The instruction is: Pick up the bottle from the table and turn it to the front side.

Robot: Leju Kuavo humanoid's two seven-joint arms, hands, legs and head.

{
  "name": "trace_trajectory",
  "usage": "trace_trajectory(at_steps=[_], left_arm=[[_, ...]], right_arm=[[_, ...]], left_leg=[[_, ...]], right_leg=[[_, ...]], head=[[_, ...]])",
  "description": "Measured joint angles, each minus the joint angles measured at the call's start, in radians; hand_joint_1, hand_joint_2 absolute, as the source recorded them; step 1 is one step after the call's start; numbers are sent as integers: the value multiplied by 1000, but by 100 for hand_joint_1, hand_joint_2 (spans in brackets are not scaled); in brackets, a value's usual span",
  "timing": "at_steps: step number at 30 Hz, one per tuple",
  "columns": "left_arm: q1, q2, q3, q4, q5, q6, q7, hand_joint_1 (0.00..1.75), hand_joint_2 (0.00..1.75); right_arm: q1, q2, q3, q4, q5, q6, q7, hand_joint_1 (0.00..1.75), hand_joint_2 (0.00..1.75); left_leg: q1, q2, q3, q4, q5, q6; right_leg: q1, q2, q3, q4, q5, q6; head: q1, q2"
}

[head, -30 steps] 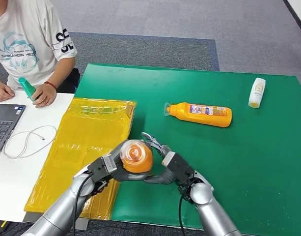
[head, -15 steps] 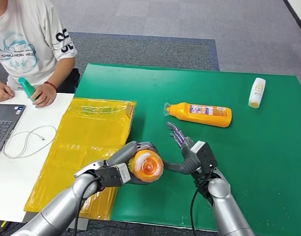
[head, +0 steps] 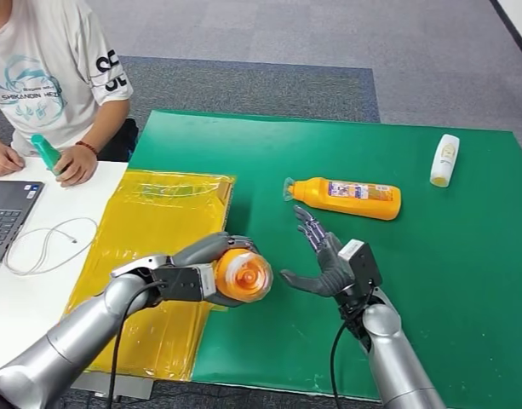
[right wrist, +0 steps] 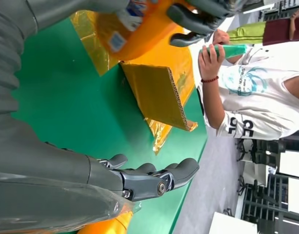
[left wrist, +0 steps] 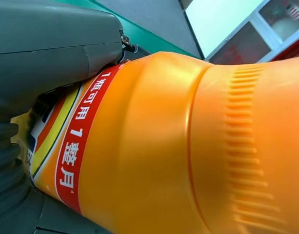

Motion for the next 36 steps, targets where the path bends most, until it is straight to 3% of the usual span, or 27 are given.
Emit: trace_trajectory(at_steps=[6,15,23,32,36], left_arm=[[-58,55,-25,-4,21,-16,16,175,175],[-106,92,-68,-38,17,14,68,175,175],[-61,112,-79,-80,-21,65,77,175,175],[-49,114,-79,-96,-30,60,81,175,175],[-81,130,-89,-90,47,-21,144,175,175]], right_arm=[[-7,0,-11,10,-2,1,-2,0,175],[-9,0,-43,19,-14,-19,-21,0,175],[3,-17,-243,-111,103,-208,16,0,175],[14,-18,-366,-190,68,-87,25,0,175],[12,-17,-369,-187,54,-48,24,0,175]], left_leg=[[0,0,0,0,0,0],[0,0,0,0,0,0],[0,0,-1,0,0,0],[0,0,-1,0,0,0],[1,0,-1,0,1,-1]], right_leg=[[0,0,0,0,0,0],[0,0,0,0,0,0],[0,0,0,0,0,0],[0,0,-1,0,0,0],[0,0,-1,1,0,0]], head=[[0,0],[0,0],[0,0],[0,0],[0,0]])
